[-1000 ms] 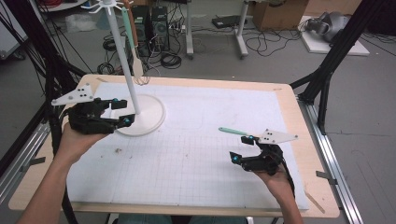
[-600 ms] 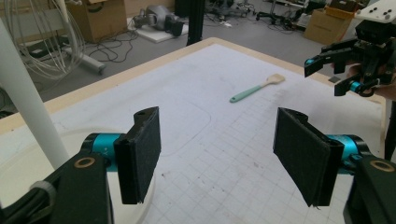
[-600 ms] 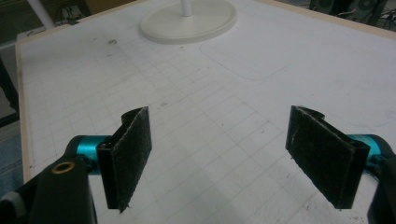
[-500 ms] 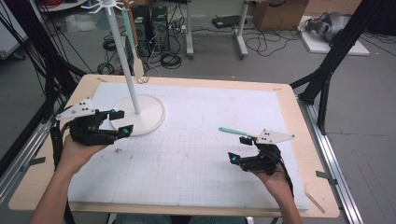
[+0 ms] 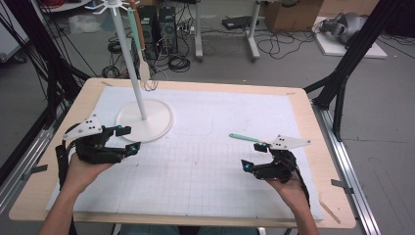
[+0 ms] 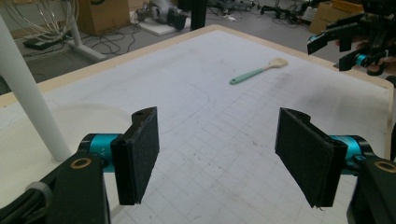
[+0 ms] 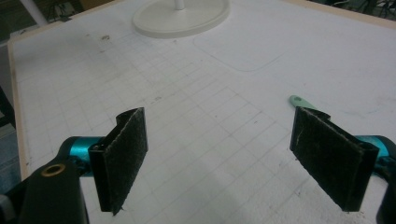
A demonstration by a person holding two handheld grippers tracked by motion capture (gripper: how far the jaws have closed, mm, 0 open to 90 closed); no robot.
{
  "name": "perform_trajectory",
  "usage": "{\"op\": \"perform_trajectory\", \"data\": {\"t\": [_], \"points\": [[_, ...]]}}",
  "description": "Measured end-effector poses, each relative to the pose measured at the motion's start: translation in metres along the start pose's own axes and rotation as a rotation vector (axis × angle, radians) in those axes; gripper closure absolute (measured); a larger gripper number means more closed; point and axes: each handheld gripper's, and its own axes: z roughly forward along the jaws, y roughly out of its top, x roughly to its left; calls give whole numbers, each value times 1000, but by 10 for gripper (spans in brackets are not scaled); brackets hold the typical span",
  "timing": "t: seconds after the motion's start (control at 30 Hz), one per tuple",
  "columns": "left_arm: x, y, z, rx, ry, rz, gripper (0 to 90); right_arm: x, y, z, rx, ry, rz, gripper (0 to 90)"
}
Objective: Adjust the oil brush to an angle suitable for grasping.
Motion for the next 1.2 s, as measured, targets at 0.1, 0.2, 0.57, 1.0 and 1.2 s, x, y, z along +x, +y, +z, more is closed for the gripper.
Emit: {"op": "perform_trajectory", "data": {"t": [0.1, 0.2, 0.57, 1.0, 1.2], "points": [[-1, -4, -2, -2, 9, 5, 309, -2, 1, 0, 4, -9, 0, 177], [-3, -8, -3, -4, 12, 7, 309, -8, 4, -1, 9, -22, 6, 177], [-3, -21, 1, 15, 10, 9, 306, -28, 19, 1, 64, -46, 9, 181], [-7, -25, 5, 12, 25, 15, 298, -45, 52, -11, 117, -95, -46, 202], [-7, -24, 4, -4, 20, 11, 288, -58, 51, -5, 146, -84, -29, 238]]}}
